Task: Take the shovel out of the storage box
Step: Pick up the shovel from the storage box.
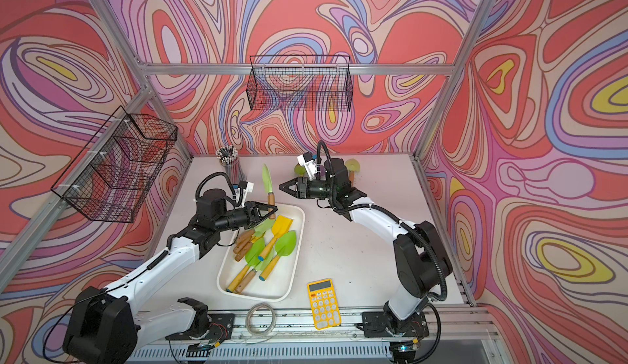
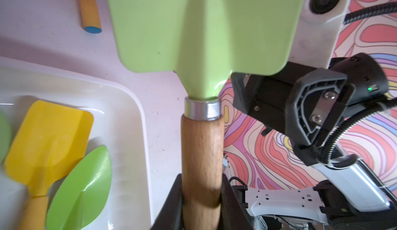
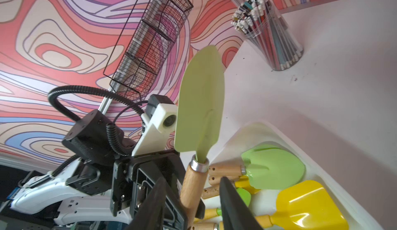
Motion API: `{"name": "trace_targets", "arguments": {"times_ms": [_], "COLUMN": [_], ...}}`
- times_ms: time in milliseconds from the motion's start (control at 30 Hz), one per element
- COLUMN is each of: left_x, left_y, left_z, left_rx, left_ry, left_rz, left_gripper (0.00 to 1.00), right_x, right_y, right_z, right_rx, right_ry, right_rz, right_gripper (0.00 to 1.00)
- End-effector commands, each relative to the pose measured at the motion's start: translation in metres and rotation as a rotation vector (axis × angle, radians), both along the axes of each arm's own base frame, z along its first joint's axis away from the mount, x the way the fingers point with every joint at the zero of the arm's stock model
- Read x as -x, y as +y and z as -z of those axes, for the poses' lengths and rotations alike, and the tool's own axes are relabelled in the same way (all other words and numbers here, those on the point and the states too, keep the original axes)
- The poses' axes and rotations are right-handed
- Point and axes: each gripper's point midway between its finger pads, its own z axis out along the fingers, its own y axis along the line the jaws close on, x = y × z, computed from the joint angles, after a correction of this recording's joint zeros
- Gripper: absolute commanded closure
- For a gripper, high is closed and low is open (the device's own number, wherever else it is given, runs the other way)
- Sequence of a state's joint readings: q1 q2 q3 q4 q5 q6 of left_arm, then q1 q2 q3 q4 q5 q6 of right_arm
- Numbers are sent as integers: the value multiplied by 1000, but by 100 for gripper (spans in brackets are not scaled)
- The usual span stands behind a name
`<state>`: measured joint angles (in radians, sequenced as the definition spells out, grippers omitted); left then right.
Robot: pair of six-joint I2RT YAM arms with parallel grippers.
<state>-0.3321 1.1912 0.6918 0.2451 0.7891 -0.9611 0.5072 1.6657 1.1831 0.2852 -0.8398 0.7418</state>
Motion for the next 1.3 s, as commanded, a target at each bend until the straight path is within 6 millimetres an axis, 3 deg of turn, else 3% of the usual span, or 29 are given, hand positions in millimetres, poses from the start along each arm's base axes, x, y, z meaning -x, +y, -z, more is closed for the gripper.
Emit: {"name": "trace_targets", "arguments": {"times_ms": [0, 500, 567, 933, 1267], "left_x": [-2, 0, 1, 4, 5], "left_y": [-8, -13, -13, -13, -14], "left_z": [-36, -58, -60, -51, -46], "left_rx": [147, 298, 302, 312, 310], "left_ry": [-96, -149, -152, -129, -120], "left_rz": [50, 92, 96, 104, 111], "left_gripper": [100, 100, 100, 100, 100], "right_x": [10, 14, 10, 4, 3], "right_y": [9, 25, 28, 34, 37], "right_z": [-12, -18, -8, -17, -21], "right_rx": [-99, -177, -183, -253, -309], "right_ry": [-1, 26, 51, 77, 105], "right_rz": [-75, -143, -150, -184, -220], "right_gripper": [56, 56, 56, 58, 68]}}
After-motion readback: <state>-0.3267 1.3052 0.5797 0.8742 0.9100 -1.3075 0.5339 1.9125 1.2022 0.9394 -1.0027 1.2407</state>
